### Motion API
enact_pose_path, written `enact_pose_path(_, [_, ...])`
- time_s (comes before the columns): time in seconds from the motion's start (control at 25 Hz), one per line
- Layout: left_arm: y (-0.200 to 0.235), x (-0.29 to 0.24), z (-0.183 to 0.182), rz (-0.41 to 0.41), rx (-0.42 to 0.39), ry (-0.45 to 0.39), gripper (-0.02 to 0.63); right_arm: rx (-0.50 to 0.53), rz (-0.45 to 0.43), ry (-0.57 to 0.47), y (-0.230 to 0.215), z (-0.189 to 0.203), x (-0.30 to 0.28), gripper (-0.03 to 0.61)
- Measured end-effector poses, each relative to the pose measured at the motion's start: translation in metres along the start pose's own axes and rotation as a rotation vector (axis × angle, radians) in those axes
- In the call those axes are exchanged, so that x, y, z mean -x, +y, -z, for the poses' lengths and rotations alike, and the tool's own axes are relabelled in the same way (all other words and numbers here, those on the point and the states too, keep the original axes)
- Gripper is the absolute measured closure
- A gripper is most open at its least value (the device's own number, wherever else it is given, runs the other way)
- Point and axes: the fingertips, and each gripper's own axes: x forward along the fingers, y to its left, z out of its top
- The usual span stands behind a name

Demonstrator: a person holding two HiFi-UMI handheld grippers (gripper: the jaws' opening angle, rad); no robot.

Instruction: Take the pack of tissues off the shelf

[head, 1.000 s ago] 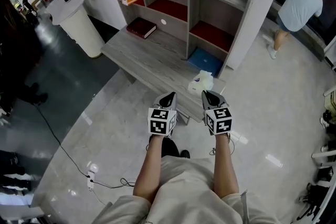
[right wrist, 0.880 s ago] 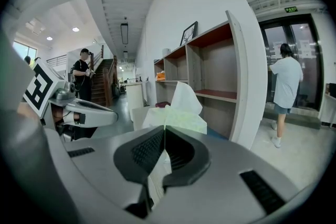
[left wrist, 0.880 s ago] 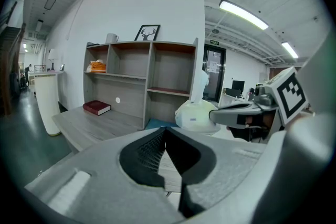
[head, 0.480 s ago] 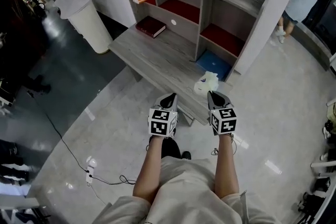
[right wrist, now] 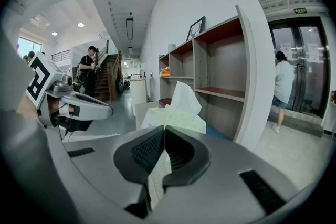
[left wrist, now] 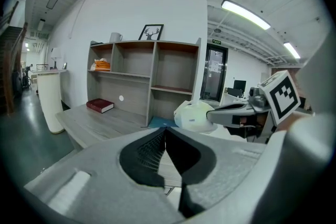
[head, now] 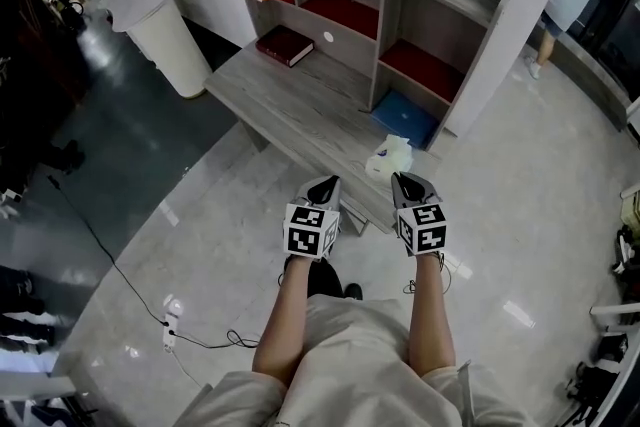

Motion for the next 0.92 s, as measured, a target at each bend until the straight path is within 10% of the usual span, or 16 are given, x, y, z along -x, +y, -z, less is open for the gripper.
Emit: enact_pose_path(0.92, [-0.01, 0.01, 0.012, 0.021, -0.003, 0.017, 0.604, -0.007, -0.05, 0.003, 0.009, 0.007, 0.01, 0.562])
